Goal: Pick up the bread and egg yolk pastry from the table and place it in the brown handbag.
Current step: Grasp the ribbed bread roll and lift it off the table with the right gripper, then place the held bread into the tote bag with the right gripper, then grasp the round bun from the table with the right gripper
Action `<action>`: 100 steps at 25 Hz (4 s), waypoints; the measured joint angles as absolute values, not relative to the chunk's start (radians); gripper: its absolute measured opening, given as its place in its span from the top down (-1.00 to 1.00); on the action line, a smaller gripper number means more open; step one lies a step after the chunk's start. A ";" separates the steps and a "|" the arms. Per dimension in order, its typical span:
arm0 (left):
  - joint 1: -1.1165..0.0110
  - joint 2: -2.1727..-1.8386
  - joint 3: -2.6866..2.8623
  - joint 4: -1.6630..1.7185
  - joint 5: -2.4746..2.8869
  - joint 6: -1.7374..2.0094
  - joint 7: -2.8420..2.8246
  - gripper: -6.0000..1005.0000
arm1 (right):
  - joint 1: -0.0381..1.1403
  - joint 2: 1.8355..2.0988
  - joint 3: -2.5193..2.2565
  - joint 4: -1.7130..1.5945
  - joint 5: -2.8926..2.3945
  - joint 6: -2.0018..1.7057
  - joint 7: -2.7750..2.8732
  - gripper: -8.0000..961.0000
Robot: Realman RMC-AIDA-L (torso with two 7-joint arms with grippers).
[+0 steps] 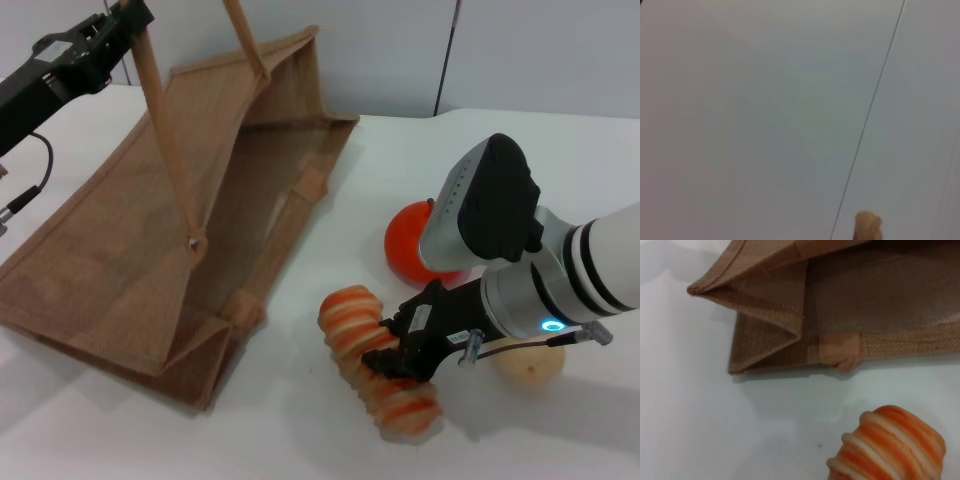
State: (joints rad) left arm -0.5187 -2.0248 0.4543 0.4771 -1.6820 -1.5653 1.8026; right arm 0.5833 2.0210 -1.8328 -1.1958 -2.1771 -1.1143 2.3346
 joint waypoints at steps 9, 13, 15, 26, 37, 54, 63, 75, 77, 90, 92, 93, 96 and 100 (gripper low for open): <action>-0.522 -2.024 0.457 0.477 -1.669 -1.641 1.789 0.75 | 0.577 2.020 -1.783 -1.262 -2.179 -1.149 2.314 0.22; -0.536 -2.025 0.457 0.477 -1.664 -1.683 1.756 0.75 | 0.584 2.020 -1.776 -1.287 -2.178 -1.139 2.308 0.22; -0.546 -2.025 0.457 0.477 -1.652 -1.697 1.736 0.75 | 0.598 2.020 -1.780 -1.288 -2.178 -1.124 2.308 0.22; -0.614 -2.028 0.457 0.471 -1.574 -1.740 1.713 0.75 | 0.722 2.027 -1.856 -1.185 -2.176 -0.944 2.324 0.30; -0.681 -2.028 0.459 0.440 -1.537 -1.740 1.708 0.75 | 0.796 2.031 -1.947 -1.033 -2.151 -0.694 2.383 0.33; -0.657 -2.027 0.442 0.440 -1.586 -1.730 1.729 0.75 | 0.901 2.033 -2.173 -0.882 -2.020 -0.546 2.302 0.30; -0.613 -2.027 0.410 0.439 -1.643 -1.724 1.748 0.75 | 0.861 2.031 -2.191 -0.900 -1.885 -0.493 2.154 -0.45; -0.583 -2.027 0.351 0.400 -1.644 -1.662 1.794 0.75 | 0.753 2.025 -2.157 -0.999 -1.765 -0.500 1.952 -0.85; -0.577 -2.027 0.348 0.400 -1.648 -1.656 1.795 0.75 | 0.746 2.024 -2.154 -1.004 -1.765 -0.501 1.952 -0.85; -0.535 -2.029 0.285 0.399 -1.655 -1.648 1.810 0.75 | 0.568 2.017 -1.832 -1.129 -1.767 -0.745 1.850 -0.85; -0.532 -2.029 0.282 0.395 -1.655 -1.647 1.820 0.75 | 0.550 2.017 -1.769 -1.128 -1.768 -0.797 1.841 -0.85; -0.532 -2.029 0.280 0.393 -1.655 -1.647 1.824 0.75 | 0.544 2.016 -1.747 -1.125 -1.769 -0.819 1.841 -0.85; -0.532 -2.030 0.275 0.385 -1.655 -1.647 1.835 0.75 | 0.524 2.013 -1.658 -1.105 -1.774 -0.888 1.839 -0.85; -0.532 -2.028 0.275 0.377 -1.655 -1.647 1.841 0.75 | 0.505 2.010 -1.550 -1.068 -1.819 -0.969 1.841 -0.85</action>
State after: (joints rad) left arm -0.5322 -2.0284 0.2746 0.3772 -1.6552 -1.6471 1.8407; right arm 0.5050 2.0098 -1.5495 -1.0682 -1.8193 -0.9693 1.8406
